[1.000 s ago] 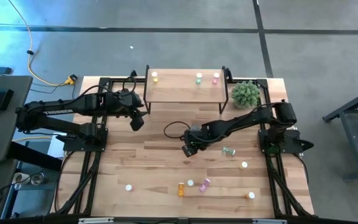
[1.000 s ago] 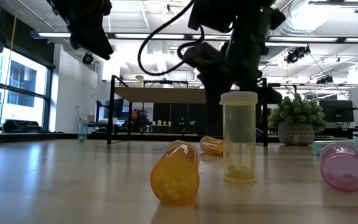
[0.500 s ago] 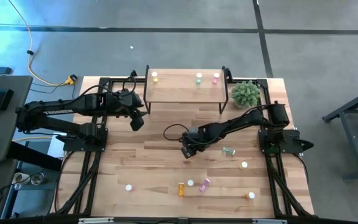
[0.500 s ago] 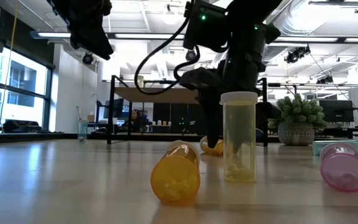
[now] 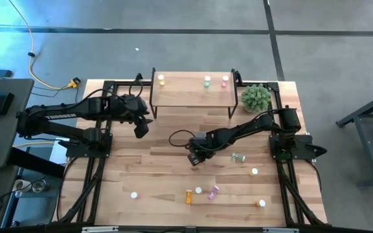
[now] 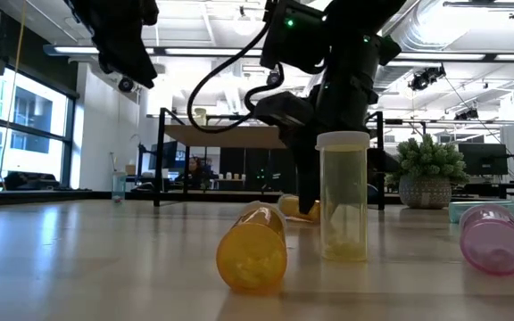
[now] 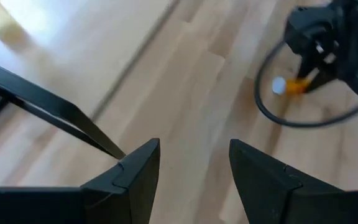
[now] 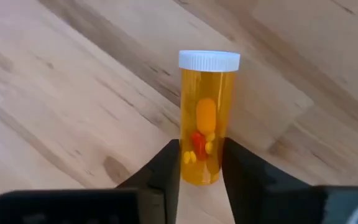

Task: Pick and place medicine bottles onto shelf by color
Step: Put the top orange pill bottle on the shelf

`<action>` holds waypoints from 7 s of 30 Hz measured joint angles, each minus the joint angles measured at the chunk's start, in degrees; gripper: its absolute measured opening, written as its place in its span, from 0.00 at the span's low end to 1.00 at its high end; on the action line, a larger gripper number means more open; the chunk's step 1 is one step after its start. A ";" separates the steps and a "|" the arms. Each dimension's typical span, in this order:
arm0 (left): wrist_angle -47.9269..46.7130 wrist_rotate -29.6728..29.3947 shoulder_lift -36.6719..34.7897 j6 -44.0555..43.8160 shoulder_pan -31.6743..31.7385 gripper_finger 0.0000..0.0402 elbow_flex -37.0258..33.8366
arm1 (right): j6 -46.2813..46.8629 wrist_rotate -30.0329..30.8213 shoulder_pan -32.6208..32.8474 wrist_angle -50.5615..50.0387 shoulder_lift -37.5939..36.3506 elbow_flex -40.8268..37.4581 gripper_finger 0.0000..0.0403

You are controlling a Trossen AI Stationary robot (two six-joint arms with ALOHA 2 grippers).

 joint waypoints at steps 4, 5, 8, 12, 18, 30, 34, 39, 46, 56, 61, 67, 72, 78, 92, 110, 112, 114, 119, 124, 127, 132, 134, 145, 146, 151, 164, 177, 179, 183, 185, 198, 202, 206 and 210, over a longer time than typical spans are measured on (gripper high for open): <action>-2.14 5.02 0.00 0.00 0.00 0.46 0.00 | -3.42 -0.94 -0.04 3.13 0.00 0.00 0.21; -2.67 6.40 0.00 0.00 0.00 0.46 0.00 | -4.56 -1.18 -0.09 4.64 0.00 0.00 0.21; -3.74 10.95 0.00 0.00 0.00 0.46 0.00 | -8.45 -2.70 -0.10 10.47 0.00 0.00 0.21; -3.85 18.47 0.00 0.00 0.00 0.46 0.00 | -13.26 -5.35 -0.09 19.46 0.00 0.00 0.20; -3.69 27.35 0.00 0.00 -0.14 0.46 0.00 | -17.30 -6.50 -0.09 29.24 0.00 0.00 0.20; -3.19 29.33 0.00 0.76 -0.52 0.46 0.00 | -28.23 -4.48 -0.50 23.96 -0.02 11.14 0.20; -2.56 33.15 0.00 3.00 -0.52 0.46 0.00 | -31.00 -3.43 -0.52 19.91 -0.02 15.08 0.20; 2.55 33.19 0.62 3.51 -1.77 0.46 0.00 | -32.49 -2.57 -0.96 15.15 -0.04 18.78 0.20; 8.08 32.93 2.13 3.93 -3.92 0.46 0.00 | -33.02 -2.37 -1.68 14.01 -0.07 20.98 0.20; 8.91 28.92 2.27 2.51 -3.91 0.46 0.00 | -32.85 -2.89 -1.64 14.02 -0.07 21.16 0.20; 8.96 29.82 3.03 2.40 -4.19 0.46 0.00 | -32.99 -2.91 -1.62 14.68 -0.07 21.16 0.20; 10.59 29.85 4.64 2.39 -4.28 0.46 0.00 | -33.66 -2.96 -1.67 15.37 -0.07 21.16 0.20; 10.67 29.91 4.81 2.40 -4.28 0.46 0.00 | -34.05 -2.97 -1.70 15.37 -0.07 21.16 0.20; 10.62 32.66 4.81 2.40 -4.31 0.43 0.00 | -34.07 -2.98 -1.73 15.37 -0.07 21.16 0.20; 11.20 33.04 5.16 2.56 -4.31 0.27 0.00 | -34.19 -3.51 -1.73 15.37 -0.07 21.16 0.20; 11.32 32.88 5.16 2.89 -4.28 0.27 0.00 | -33.89 -3.43 -2.72 13.94 -0.57 21.16 0.49; 11.29 32.63 5.14 3.03 -4.17 0.27 0.00 | -33.61 -3.47 -3.08 13.53 -1.05 21.16 0.51; 10.97 31.83 5.14 3.04 -4.19 0.27 0.00 | -33.59 -3.46 -3.36 12.52 -1.78 21.16 0.51; 10.03 28.93 5.14 3.04 -4.17 0.27 0.00 | -34.37 -3.44 -3.96 11.86 -4.02 21.16 0.52; 9.90 28.58 5.14 3.04 -3.38 0.27 0.00 | -34.51 -3.01 -5.04 10.49 -6.50 21.20 0.52; 9.84 28.45 5.11 3.04 -2.07 0.27 0.00 | -34.71 -2.39 -6.03 9.87 -8.50 21.20 0.52; 9.76 26.99 5.11 4.32 1.01 0.27 0.28 | -37.59 1.78 -8.53 7.71 -12.42 21.18 0.52; 8.67 23.80 5.13 5.85 2.47 0.27 1.48 | -38.98 2.62 -9.83 7.36 -14.30 21.18 0.52; -1.21 10.91 8.26 14.83 11.94 0.27 14.33 | -43.30 4.67 -18.79 4.93 -22.42 21.18 0.52; -2.30 10.30 8.99 15.57 12.86 0.27 15.79 | -43.50 4.67 -19.55 4.61 -22.87 21.18 0.52; -7.16 8.78 13.82 18.48 17.37 0.27 23.40 | -43.54 4.61 -23.04 3.69 -24.27 21.18 0.52; -19.03 8.85 32.56 19.45 22.89 0.27 49.11 | -44.69 4.51 -29.11 -5.79 -24.35 21.16 0.52; -26.90 9.01 47.46 13.52 22.86 0.27 65.29 | -50.89 4.51 -31.60 -8.68 -24.32 21.16 0.52; -26.92 9.02 48.97 13.06 22.79 0.27 65.98 | -51.01 4.51 -31.67 -8.76 -24.30 21.16 0.52; -27.25 9.00 51.56 12.90 22.77 0.27 66.80 | -51.30 4.51 -31.67 -8.78 -24.30 21.16 0.52; -27.06 8.95 52.47 12.81 22.76 0.27 67.00 | -51.71 4.51 -31.65 -8.79 -24.30 21.16 0.52; -25.30 4.95 56.27 19.58 20.56 0.27 67.01 | -52.52 6.24 -31.65 -8.87 -24.28 21.16 0.52; -23.55 2.72 56.26 22.43 20.39 0.27 67.01 | -52.52 6.44 -31.65 -8.87 -24.28 21.16 0.52; -23.32 2.16 56.74 23.25 20.58 0.27 67.01 | -52.52 6.72 -31.65 -8.89 -24.28 21.16 0.52; -23.60 2.48 57.55 24.50 20.70 0.27 66.98 | -52.52 6.85 -31.65 -8.89 -24.27 21.14 0.52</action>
